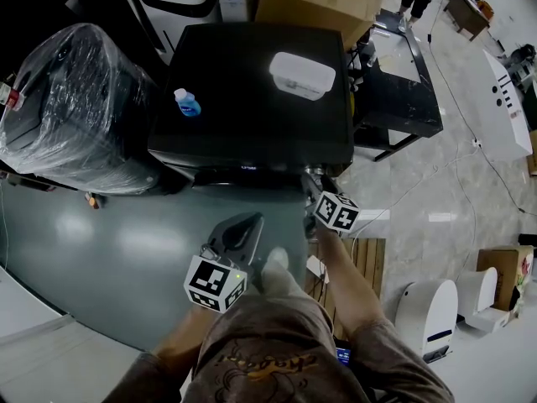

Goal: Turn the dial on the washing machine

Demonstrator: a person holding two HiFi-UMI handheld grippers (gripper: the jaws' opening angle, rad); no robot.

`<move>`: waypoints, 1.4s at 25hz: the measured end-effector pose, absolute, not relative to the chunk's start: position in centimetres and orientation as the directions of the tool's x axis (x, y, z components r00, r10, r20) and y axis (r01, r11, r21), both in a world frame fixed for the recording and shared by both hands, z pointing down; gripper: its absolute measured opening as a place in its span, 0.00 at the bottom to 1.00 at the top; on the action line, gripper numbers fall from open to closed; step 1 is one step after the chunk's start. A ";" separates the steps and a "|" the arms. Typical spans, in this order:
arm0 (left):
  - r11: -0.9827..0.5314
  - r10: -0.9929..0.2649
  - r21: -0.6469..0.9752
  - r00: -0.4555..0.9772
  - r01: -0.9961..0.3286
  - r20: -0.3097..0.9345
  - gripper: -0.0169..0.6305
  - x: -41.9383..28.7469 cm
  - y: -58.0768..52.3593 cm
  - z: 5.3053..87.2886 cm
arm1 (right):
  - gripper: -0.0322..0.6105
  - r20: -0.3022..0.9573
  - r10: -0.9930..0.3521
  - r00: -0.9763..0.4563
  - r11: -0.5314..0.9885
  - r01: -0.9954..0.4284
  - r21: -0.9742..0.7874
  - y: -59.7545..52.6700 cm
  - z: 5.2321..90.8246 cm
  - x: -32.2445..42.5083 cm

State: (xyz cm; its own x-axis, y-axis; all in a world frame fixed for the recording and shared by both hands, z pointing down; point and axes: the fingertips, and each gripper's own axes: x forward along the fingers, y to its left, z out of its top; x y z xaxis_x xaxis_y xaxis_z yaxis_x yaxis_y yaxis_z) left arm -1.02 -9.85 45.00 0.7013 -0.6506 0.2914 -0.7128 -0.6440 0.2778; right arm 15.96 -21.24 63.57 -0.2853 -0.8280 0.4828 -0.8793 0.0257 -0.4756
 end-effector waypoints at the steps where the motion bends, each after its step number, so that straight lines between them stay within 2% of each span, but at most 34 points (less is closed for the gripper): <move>1: -0.643 -0.651 0.277 0.700 -0.714 0.292 0.03 -1.0 -9.8 45.0 | 0.46 0.474 -0.831 -0.292 0.025 -0.870 -0.492 -21.3 63.6 16.0; 10: -0.634 -0.660 0.268 0.689 -0.725 0.301 0.03 -1.0 -9.5 45.0 | 0.46 0.406 -0.855 -0.324 -0.006 -0.775 -0.632 -21.4 63.2 16.2; 17: -0.632 -0.661 0.267 0.686 -0.728 0.306 0.03 -0.7 -9.3 45.1 | 0.46 0.341 -0.875 -0.343 -0.055 -0.630 -0.775 -21.6 63.3 16.3; 35: -0.616 -0.672 0.261 0.669 -0.743 0.317 0.03 -0.7 -9.2 45.4 | 0.46 0.190 -0.931 -0.313 -0.084 -0.321 -0.943 -21.4 63.8 16.8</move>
State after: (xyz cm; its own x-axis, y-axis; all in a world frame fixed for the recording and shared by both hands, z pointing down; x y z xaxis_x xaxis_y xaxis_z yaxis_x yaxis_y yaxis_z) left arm -0.72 -9.15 45.40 0.6690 -0.6722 0.3173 -0.7430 -0.6161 0.2615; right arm 16.81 -21.40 63.80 -0.3125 -0.9308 0.1896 -0.3212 -0.0843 -0.9433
